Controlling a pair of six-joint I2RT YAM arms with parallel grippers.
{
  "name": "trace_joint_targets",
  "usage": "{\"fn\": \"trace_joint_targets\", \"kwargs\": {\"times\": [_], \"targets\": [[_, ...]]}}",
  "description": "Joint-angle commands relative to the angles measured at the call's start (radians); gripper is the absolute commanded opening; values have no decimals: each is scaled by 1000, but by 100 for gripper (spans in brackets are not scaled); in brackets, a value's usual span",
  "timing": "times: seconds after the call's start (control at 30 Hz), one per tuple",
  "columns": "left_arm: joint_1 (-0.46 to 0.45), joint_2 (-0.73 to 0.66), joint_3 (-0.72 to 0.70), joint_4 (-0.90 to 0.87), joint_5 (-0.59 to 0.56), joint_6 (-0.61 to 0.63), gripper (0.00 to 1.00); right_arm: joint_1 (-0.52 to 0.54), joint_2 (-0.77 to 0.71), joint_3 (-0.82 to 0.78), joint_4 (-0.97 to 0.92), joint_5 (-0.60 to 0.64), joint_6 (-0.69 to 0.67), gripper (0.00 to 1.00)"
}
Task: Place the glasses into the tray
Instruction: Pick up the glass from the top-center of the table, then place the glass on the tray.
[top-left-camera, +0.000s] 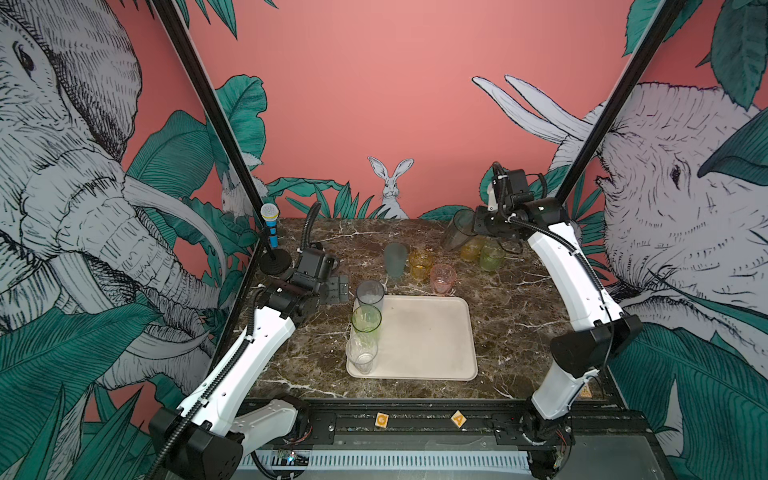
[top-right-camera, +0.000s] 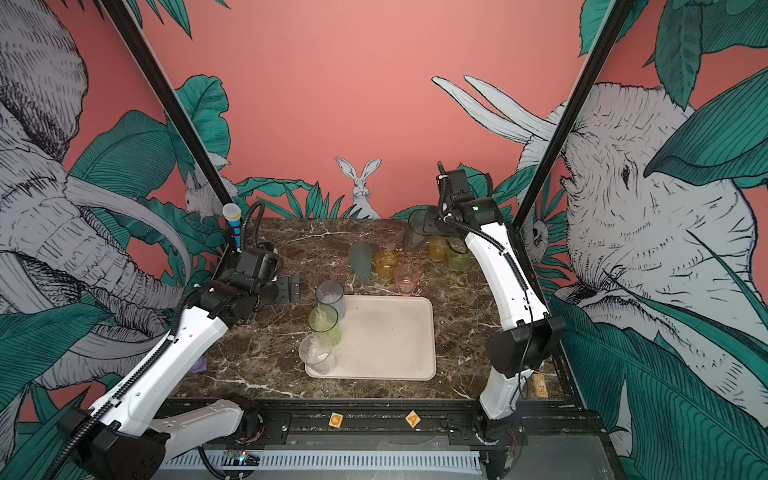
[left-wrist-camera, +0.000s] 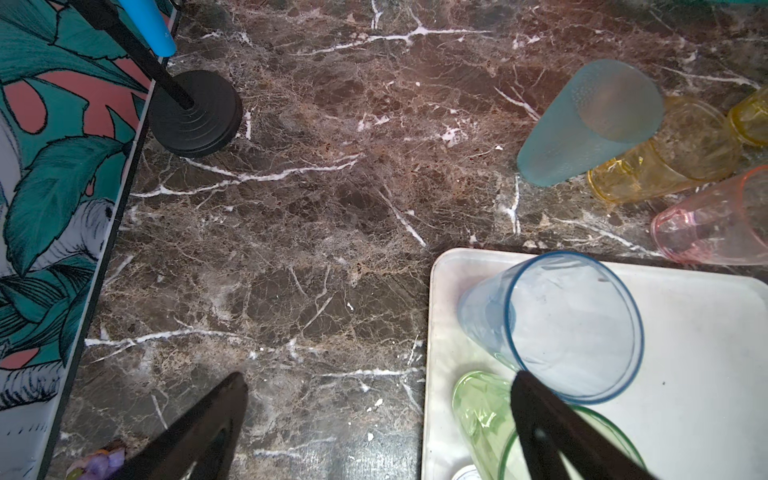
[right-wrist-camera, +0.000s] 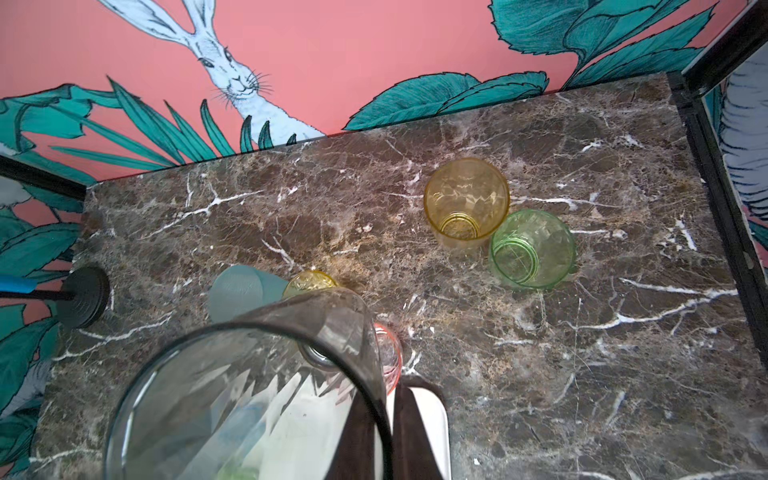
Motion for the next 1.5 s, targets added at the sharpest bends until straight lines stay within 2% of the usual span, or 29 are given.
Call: {"fn": "trace_joint_targets", "kwargs": {"times": [0.0, 0.3, 0.63, 0.9, 1.47], "targets": [[6, -27, -18, -8, -3, -23, 99, 49, -74, -36, -43, 4, -23, 0], [5, -63, -67, 38, -16, -52, 99, 192, -201, -188, -48, 46, -9, 0], [6, -85, -109, 59, -33, -50, 99, 332, -297, -447, 67, 128, 91, 0], [6, -105, -151, 102, -36, -83, 98, 410, -274, -576, 133, 166, 152, 0], [6, -111, -152, 105, -34, -89, 97, 473, -145, -599, 219, 210, 166, 0]]}}
